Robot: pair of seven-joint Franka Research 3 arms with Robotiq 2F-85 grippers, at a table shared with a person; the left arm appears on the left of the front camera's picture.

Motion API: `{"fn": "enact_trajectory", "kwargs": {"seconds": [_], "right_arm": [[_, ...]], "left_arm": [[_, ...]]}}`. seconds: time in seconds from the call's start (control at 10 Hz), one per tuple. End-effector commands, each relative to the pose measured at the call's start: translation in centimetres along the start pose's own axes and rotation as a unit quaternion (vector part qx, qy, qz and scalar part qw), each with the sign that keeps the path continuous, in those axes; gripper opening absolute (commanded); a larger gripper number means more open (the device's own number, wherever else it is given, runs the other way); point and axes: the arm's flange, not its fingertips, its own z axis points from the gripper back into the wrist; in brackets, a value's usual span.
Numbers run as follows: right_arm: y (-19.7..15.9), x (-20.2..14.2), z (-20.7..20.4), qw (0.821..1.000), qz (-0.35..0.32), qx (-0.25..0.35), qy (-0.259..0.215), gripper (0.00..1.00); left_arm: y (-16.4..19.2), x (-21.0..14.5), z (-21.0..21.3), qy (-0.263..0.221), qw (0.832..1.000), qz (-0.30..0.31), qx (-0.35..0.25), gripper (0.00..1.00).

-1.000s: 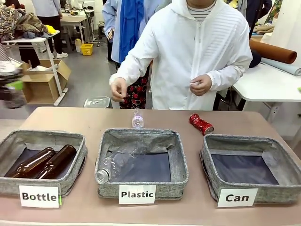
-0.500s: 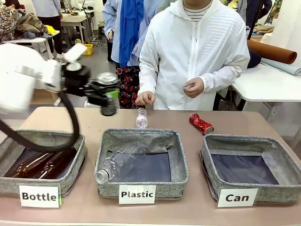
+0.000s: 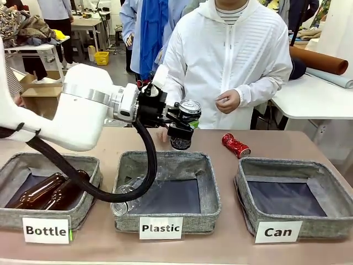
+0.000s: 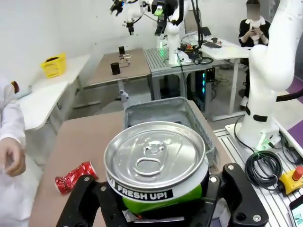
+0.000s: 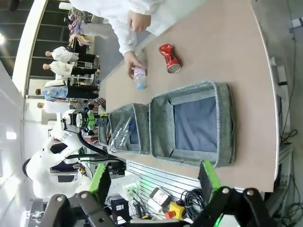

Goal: Sort the can waste into the basket.
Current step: Pick up the can waste from the table and place it in the right Fabric basket.

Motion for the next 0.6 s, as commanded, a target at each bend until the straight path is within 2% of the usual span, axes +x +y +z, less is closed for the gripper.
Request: {"fn": "enact_trajectory", "kwargs": {"seconds": [0.0, 0.2, 0.3, 0.5], "right_arm": [[0.7, 0.1, 0.6, 1.000, 0.007, -0.003, -0.006, 1.00], [0.7, 0.1, 0.6, 1.000, 0.007, -0.003, -0.006, 1.00], [0.3, 0.0, 0.3, 1.000, 0.004, -0.002, -0.003, 1.00], [2.1, -0.7, 1.7, 0.998, 0.055, -0.039, 0.003, 1.00]], "left_arm": [[0.2, -0.1, 1.7, -0.016, 1.000, 0.001, -0.020, 0.00], [0.2, -0.1, 0.8, -0.008, 1.000, 0.001, -0.006, 0.00], [-0.4, 1.8, -2.5, -0.067, 0.997, -0.042, -0.006, 0.00], [-0.6, 5.0, -13.7, -0.054, 0.990, -0.103, -0.077, 0.00]]}}
